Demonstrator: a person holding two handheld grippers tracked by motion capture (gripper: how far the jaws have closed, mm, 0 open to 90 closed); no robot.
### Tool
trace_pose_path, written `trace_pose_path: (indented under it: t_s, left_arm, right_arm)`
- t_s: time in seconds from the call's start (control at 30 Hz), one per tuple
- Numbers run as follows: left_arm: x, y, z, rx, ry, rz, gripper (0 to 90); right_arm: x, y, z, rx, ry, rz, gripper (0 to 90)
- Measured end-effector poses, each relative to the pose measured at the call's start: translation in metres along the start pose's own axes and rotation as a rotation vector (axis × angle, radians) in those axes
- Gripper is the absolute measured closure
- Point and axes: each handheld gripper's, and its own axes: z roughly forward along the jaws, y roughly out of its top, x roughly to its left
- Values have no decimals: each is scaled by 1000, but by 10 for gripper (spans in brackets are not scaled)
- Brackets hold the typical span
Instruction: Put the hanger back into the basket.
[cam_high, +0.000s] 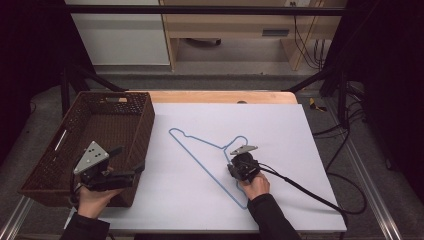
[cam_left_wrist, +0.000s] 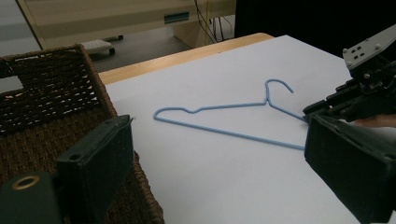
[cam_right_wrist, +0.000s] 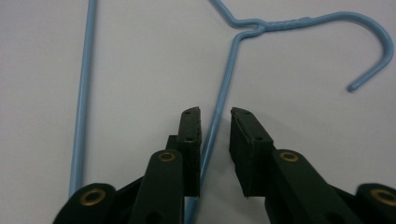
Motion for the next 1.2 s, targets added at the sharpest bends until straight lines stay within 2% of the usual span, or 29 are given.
trace_pose_path:
  t_s: [0.13, 0.17, 0.37, 0.43, 0.5, 0.67, 0.83, 1.1, 1.2]
  left_arm:
    - [-1, 0, 1, 8, -4, 5, 80]
    - [-2, -1, 2, 6, -5, 0, 81]
    - [-3, -1, 4, 14, -7, 3, 82]
    - [-4, -1, 4, 15, -7, 5, 82]
    - [-4, -1, 4, 21, -9, 8, 83]
    - [-5, -1, 7, 31, -9, 8, 85]
    - [-7, -1, 8, 35, -14, 12, 86]
    - [-10, -1, 8, 33, -19, 17, 88]
    - [-11, -1, 9, 30, -19, 14, 88]
  right_arm:
    - [5, 2, -1, 22, -11, 17, 805]
    - [4, 2, 0, 20, -16, 8, 809]
    - [4, 4, 0, 38, -12, 84, 849]
    - [2, 4, 0, 36, -17, 86, 853]
    - [3, 5, 0, 37, -16, 112, 856]
    - [3, 4, 0, 33, -20, 110, 864]
    - [3, 5, 0, 37, -20, 135, 867]
    - [2, 5, -2, 39, -33, 118, 872]
    - [2, 5, -5, 19, -39, 114, 873]
